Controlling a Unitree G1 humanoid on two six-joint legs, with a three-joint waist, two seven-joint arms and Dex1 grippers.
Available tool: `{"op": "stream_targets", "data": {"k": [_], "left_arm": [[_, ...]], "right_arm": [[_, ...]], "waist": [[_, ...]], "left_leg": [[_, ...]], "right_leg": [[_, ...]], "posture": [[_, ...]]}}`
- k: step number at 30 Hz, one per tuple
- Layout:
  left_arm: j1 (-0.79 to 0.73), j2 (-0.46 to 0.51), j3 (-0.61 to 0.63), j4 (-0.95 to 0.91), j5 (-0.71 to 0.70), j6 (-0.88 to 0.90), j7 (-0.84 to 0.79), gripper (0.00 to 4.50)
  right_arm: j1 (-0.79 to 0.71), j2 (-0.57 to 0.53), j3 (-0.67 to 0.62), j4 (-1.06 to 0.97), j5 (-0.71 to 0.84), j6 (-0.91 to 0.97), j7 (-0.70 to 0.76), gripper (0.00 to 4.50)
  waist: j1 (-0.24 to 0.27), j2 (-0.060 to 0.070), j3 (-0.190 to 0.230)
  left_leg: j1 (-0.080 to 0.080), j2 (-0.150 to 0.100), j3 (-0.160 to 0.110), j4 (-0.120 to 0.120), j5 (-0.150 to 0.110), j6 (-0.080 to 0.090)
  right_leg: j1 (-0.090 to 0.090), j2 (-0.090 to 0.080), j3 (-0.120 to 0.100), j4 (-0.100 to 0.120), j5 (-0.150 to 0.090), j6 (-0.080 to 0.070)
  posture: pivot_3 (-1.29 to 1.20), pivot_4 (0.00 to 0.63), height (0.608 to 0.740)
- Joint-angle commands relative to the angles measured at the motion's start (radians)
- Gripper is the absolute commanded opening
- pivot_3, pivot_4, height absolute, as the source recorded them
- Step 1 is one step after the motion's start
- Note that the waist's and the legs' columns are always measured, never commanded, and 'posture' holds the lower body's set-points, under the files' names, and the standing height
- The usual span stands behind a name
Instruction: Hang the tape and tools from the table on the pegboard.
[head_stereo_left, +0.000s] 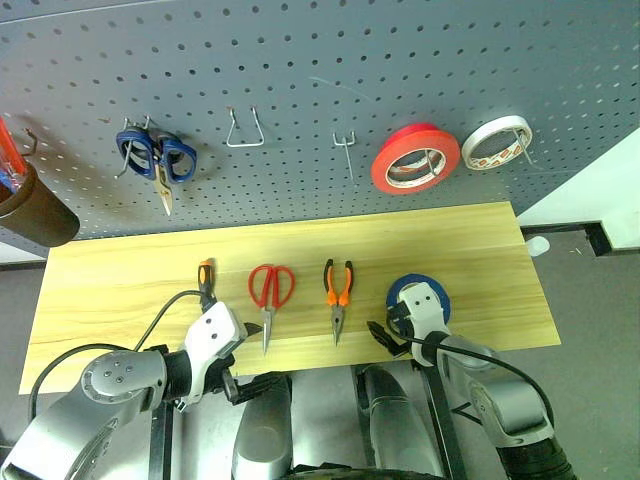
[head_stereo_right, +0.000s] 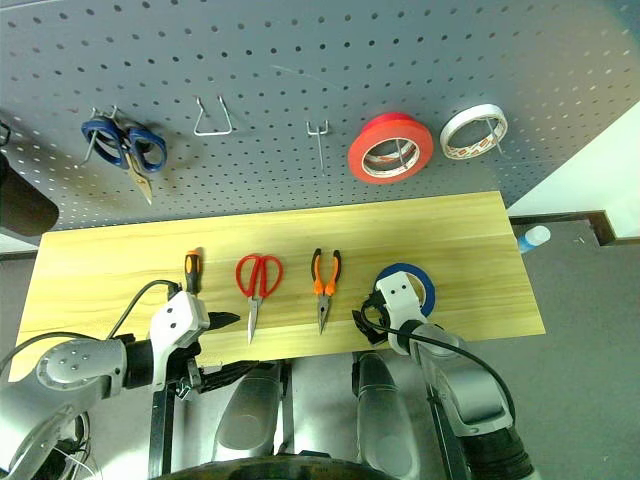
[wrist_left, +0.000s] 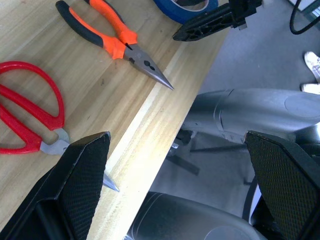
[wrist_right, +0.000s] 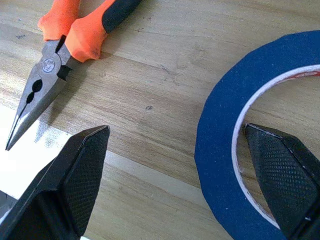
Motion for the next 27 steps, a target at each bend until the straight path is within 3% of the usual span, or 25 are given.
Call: {"op": "stream_targets", "data": {"k": [1, 5, 7, 16, 20, 27], "left_arm": [[0.007, 0.004, 0.002, -0.023, -0.012, -0.005, 0.001, 4.50], [-0.004, 0.003, 0.001, -0.016, -0.010, -0.005, 0.002, 4.50], [-0.007, 0.003, 0.004, -0.016, -0.012, -0.003, 0.002, 4.50], [-0.012, 0.002, 0.015, -0.030, -0.026, 0.014, 0.014, 4.50], [-0.014, 0.003, 0.015, -0.035, -0.033, 0.023, 0.018, 4.50], [-0.059, 0.005, 0.007, -0.017, -0.048, 0.039, 0.025, 4.50]], "right_arm": [[0.017, 0.004, -0.005, -0.013, -0.007, -0.008, 0.000, 4.48], [0.014, 0.002, -0.015, -0.013, -0.009, -0.007, 0.001, 4.48], [0.013, 0.005, -0.019, -0.014, -0.012, -0.007, -0.003, 4.10], [0.011, 0.005, -0.039, -0.019, -0.018, -0.003, -0.009, 1.14], [0.019, 0.001, -0.049, -0.024, -0.020, -0.001, -0.009, 0.14], [0.015, 0.008, -0.049, -0.020, -0.022, -0.004, -0.013, 0.06]], "waist": [[0.000, 0.000, 0.000], [0.000, 0.000, 0.000], [0.000, 0.000, 0.000], [-0.001, 0.000, 0.000], [-0.001, 0.000, 0.000], [-0.001, 0.000, 0.000]], "left_leg": [[0.000, 0.000, 0.000, 0.000, 0.000, 0.000], [0.000, 0.000, 0.000, 0.000, 0.000, 0.000], [0.000, 0.000, 0.000, 0.000, 0.000, 0.000], [-0.001, 0.000, 0.000, 0.000, 0.000, 0.000], [-0.001, 0.000, 0.000, 0.000, 0.000, 0.000], [-0.001, 0.000, 0.000, 0.000, 0.001, -0.001]], "right_leg": [[0.000, 0.000, 0.000, 0.000, 0.000, 0.000], [0.000, 0.000, 0.000, 0.001, 0.000, 0.000], [-0.001, 0.000, 0.000, 0.001, 0.000, 0.000], [-0.004, 0.000, 0.000, 0.005, 0.000, 0.000], [-0.004, 0.000, 0.000, 0.005, 0.000, 0.000], [-0.004, 0.000, 0.000, 0.006, 0.000, 0.000]], "posture": [[0.32, 0.353, 0.740], [0.32, 0.351, 0.740], [0.32, 0.351, 0.740], [0.32, 0.360, 0.740], [0.31, 0.362, 0.740], [0.32, 0.349, 0.740]]}}
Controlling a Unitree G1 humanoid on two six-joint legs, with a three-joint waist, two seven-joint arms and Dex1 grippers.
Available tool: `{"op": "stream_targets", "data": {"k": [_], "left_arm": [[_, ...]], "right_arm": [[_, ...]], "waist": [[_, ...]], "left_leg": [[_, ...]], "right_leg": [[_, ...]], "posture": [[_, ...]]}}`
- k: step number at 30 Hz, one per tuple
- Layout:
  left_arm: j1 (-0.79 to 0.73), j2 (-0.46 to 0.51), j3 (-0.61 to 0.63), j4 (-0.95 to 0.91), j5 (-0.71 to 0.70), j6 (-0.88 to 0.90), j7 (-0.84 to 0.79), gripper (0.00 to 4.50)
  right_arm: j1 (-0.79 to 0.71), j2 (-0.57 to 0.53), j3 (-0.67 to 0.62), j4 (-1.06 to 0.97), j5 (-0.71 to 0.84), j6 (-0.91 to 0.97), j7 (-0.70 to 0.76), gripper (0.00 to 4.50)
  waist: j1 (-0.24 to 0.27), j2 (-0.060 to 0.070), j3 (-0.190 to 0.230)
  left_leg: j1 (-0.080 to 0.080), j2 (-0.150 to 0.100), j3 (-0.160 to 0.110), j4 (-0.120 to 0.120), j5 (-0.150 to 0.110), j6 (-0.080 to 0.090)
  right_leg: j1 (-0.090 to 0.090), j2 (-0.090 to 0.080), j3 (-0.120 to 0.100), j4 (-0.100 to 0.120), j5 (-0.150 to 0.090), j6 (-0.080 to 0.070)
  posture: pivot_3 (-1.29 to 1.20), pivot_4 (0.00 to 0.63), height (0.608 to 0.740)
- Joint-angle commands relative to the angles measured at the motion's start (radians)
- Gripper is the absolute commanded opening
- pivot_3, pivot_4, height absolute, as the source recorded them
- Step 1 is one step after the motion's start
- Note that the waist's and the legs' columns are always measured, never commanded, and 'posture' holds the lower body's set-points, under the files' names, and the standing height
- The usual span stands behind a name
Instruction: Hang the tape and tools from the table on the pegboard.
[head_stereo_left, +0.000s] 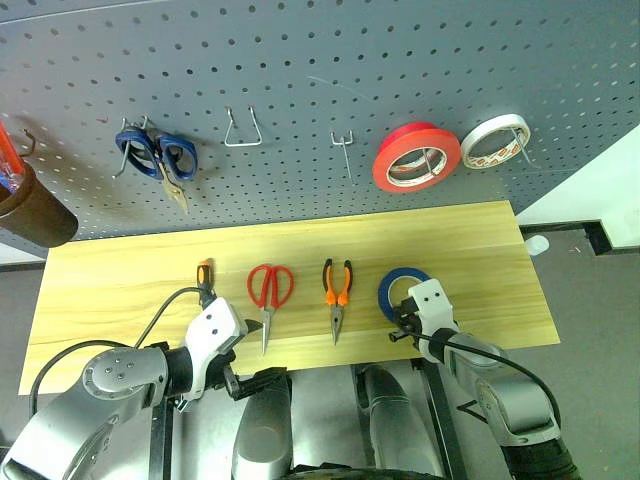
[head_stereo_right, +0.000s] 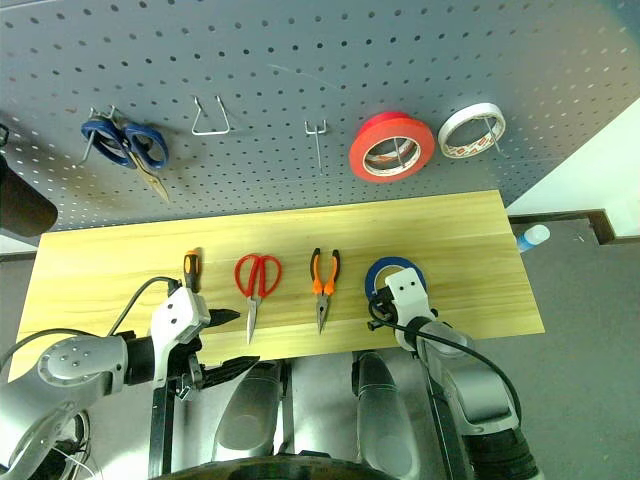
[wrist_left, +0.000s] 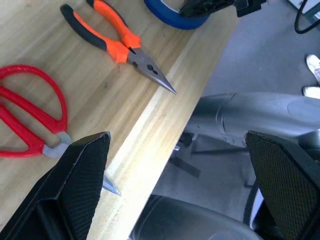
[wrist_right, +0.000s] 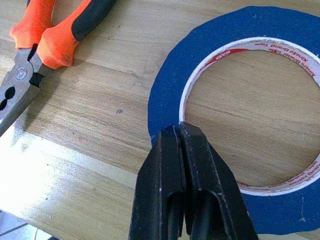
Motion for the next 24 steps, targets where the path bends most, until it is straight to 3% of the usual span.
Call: {"op": "stream_targets", "data": {"k": [1, 6, 7, 10, 20, 24], "left_arm": [[-0.017, 0.005, 0.006, -0.015, -0.022, 0.015, 0.001, 4.50], [-0.023, 0.005, 0.005, -0.016, -0.023, 0.019, 0.005, 4.50], [-0.019, 0.005, 0.006, -0.019, -0.024, 0.019, 0.006, 4.50], [-0.011, 0.005, 0.005, -0.024, -0.024, 0.019, 0.011, 4.50], [0.008, 0.008, 0.003, -0.015, -0.014, 0.004, 0.014, 4.50], [0.013, 0.009, 0.002, -0.013, -0.011, 0.000, 0.012, 4.50]], "right_arm": [[0.009, 0.009, -0.005, -0.008, -0.003, -0.001, -0.002, 0.06], [-0.004, 0.007, -0.008, -0.001, 0.000, -0.003, 0.005, 0.06], [-0.002, 0.003, -0.008, -0.005, 0.003, -0.002, 0.010, 0.23], [-0.001, 0.005, -0.015, -0.013, 0.007, 0.009, 0.010, 0.93], [0.006, -0.003, -0.021, -0.009, -0.009, 0.000, 0.009, 4.35], [0.014, -0.016, -0.015, -0.032, -0.040, 0.004, -0.011, 4.46]], "waist": [[0.000, 0.000, 0.000], [0.000, 0.000, 0.000], [0.000, 0.000, 0.000], [0.000, 0.000, 0.000], [0.000, 0.000, 0.000], [0.000, 0.000, 0.000]], "left_leg": [[0.000, 0.000, 0.000, 0.000, 0.000, 0.000], [0.000, 0.000, 0.000, 0.000, 0.000, 0.000], [0.000, 0.000, 0.000, 0.000, 0.000, 0.000], [0.000, 0.000, 0.000, 0.000, 0.000, 0.000], [0.000, 0.000, 0.000, 0.000, 0.000, 0.000], [0.000, 0.000, 0.000, 0.000, 0.000, 0.000]], "right_leg": [[0.000, 0.000, 0.000, 0.000, 0.000, 0.000], [0.000, 0.000, 0.000, 0.000, 0.000, 0.001], [0.000, 0.000, 0.000, 0.000, 0.000, 0.001], [0.000, 0.000, 0.000, 0.000, 0.000, 0.000], [0.000, 0.000, 0.000, 0.000, 0.000, 0.000], [0.000, 0.000, 0.000, 0.000, 0.000, 0.001]], "posture": [[0.32, 0.347, 0.740], [0.32, 0.345, 0.740], [0.32, 0.345, 0.740], [0.32, 0.345, 0.740], [0.32, 0.341, 0.740], [0.32, 0.341, 0.740]]}}
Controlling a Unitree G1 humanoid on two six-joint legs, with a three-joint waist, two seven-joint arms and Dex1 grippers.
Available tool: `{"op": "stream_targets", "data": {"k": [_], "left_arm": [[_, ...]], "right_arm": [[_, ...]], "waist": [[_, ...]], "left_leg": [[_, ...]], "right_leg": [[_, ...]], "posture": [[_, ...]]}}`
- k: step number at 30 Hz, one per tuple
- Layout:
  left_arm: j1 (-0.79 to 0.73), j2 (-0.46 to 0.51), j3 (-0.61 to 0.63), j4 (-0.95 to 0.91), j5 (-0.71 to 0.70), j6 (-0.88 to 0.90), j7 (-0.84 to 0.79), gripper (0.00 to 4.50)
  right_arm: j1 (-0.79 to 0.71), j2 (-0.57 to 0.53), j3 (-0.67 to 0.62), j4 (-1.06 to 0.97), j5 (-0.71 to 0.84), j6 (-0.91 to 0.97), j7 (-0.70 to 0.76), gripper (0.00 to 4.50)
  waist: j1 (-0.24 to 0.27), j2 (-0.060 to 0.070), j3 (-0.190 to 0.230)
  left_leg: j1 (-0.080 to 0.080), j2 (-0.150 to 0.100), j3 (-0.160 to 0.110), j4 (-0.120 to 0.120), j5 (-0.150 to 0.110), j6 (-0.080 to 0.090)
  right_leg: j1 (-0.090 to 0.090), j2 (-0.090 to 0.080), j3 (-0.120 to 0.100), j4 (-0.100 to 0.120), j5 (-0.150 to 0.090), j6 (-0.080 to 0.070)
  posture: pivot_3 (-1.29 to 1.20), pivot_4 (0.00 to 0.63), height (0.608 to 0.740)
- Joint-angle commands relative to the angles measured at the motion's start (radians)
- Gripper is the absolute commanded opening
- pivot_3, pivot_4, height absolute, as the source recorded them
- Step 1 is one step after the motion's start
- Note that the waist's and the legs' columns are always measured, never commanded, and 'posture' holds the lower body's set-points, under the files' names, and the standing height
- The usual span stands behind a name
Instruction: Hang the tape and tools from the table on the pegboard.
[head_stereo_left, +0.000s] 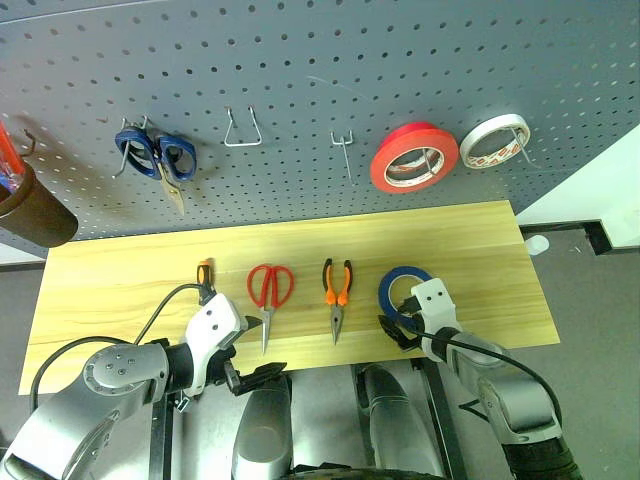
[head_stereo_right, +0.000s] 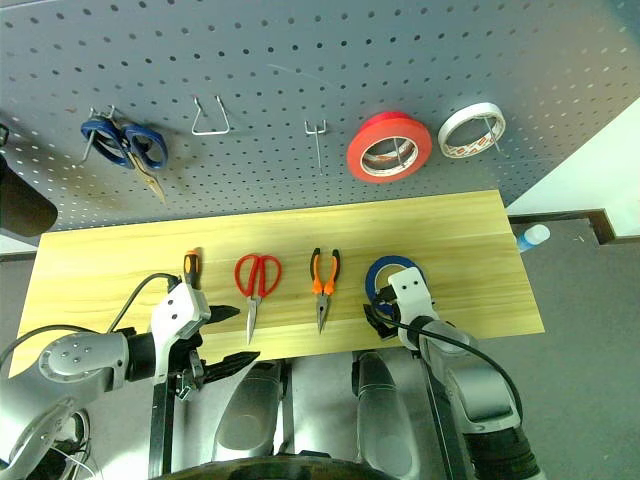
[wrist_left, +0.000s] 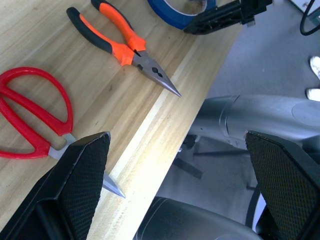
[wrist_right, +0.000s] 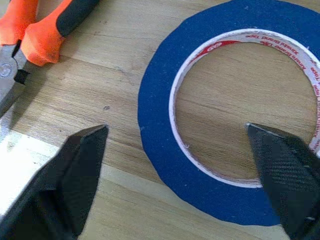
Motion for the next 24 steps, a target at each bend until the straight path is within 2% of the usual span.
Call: {"op": "stream_targets", "data": {"k": [1, 8, 17, 24], "left_arm": [[0.018, 0.008, 0.003, -0.014, 0.002, -0.016, -0.005, 4.50], [0.035, 0.004, -0.003, -0.014, 0.010, -0.026, -0.003, 4.50], [0.069, 0.004, 0.010, -0.018, 0.013, -0.042, -0.006, 4.50], [0.086, 0.002, 0.008, -0.024, 0.013, -0.046, -0.004, 4.50]], "right_arm": [[0.022, -0.014, 0.003, -0.061, -0.030, 0.009, -0.021, 4.46], [0.041, 0.028, 0.048, -0.171, -0.041, 0.090, -0.069, 4.46], [0.059, 0.099, 0.151, -0.133, -0.093, 0.066, -0.135, 4.46], [0.028, 0.102, 0.136, -0.097, -0.102, 0.052, -0.133, 4.46]], "waist": [[0.000, 0.000, 0.000], [-0.001, 0.000, 0.000], [-0.002, 0.000, 0.000], [-0.003, 0.000, 0.000]], "left_leg": [[0.000, 0.000, 0.000, 0.000, 0.000, 0.000], [0.000, 0.000, 0.000, 0.000, 0.000, 0.000], [-0.001, 0.000, 0.000, 0.000, 0.001, -0.001], [-0.001, 0.000, 0.000, 0.000, 0.001, -0.002]], "right_leg": [[0.000, 0.000, 0.000, 0.000, 0.000, 0.000], [-0.001, 0.000, 0.000, 0.001, 0.000, 0.000], [-0.002, 0.000, 0.000, 0.001, -0.001, -0.002], [-0.002, 0.000, 0.000, 0.001, -0.001, -0.002]], "posture": [[0.32, 0.341, 0.740], [0.31, 0.345, 0.740], [0.31, 0.354, 0.740], [0.31, 0.358, 0.740]]}}
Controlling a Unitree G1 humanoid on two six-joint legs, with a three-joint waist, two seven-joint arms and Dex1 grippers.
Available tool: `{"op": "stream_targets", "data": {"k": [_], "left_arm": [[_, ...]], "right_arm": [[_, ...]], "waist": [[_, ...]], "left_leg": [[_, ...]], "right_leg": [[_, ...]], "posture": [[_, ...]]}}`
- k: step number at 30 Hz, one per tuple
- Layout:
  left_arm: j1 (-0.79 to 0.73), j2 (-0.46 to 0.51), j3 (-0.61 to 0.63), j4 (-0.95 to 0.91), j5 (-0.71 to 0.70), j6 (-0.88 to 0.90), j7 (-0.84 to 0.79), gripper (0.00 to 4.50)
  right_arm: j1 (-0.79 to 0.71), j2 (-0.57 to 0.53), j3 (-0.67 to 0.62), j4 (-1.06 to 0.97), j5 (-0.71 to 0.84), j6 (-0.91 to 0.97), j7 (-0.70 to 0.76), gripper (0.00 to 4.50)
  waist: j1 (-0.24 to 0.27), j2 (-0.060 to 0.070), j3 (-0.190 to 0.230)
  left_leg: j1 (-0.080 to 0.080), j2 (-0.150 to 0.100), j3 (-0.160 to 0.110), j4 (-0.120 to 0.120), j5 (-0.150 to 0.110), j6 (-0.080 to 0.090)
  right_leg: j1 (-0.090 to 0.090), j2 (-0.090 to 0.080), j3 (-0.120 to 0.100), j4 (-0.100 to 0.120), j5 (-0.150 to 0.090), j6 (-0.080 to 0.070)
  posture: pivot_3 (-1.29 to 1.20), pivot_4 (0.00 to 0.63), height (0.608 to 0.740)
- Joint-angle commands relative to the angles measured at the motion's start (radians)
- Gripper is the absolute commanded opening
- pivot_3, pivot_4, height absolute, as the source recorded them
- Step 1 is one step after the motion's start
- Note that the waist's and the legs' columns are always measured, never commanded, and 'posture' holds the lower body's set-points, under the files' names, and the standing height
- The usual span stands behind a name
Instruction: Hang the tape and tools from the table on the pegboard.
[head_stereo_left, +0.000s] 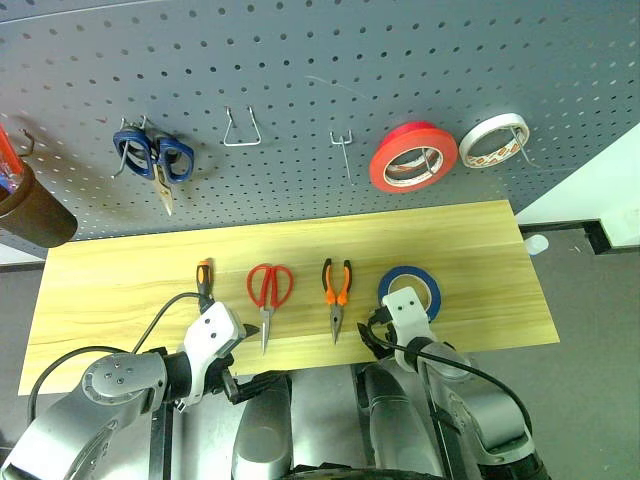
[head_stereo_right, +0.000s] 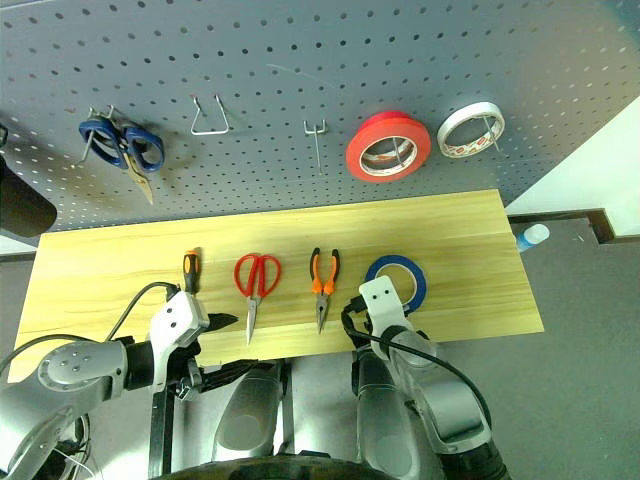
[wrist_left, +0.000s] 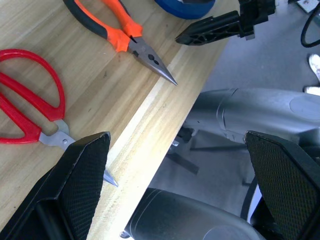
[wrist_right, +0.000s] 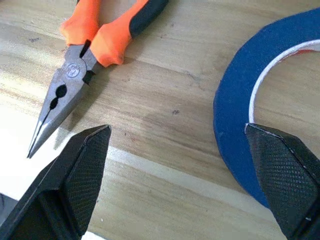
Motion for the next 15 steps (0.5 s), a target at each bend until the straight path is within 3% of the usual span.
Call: {"op": "stream_targets", "data": {"k": [1, 15], "left_arm": [[0.024, 0.002, 0.010, -0.027, -0.002, -0.021, -0.005, 4.50], [0.020, 0.001, 0.003, -0.019, 0.000, -0.029, -0.007, 4.50]], "right_arm": [[0.001, -0.002, -0.013, 0.002, -0.009, -0.013, 0.003, 4.46], [0.026, -0.015, -0.040, -0.023, -0.012, -0.046, 0.021, 4.46]], "waist": [[0.000, 0.000, 0.000], [0.000, 0.000, 0.000]], "left_leg": [[0.000, 0.000, 0.000, 0.000, 0.000, 0.000], [0.000, 0.000, 0.000, 0.000, 0.000, 0.000]], "right_leg": [[0.000, 0.000, 0.000, 0.000, 0.000, 0.000], [0.000, 0.000, 0.000, 0.000, 0.000, 0.000]], "posture": [[0.31, 0.358, 0.740], [0.31, 0.353, 0.740]]}}
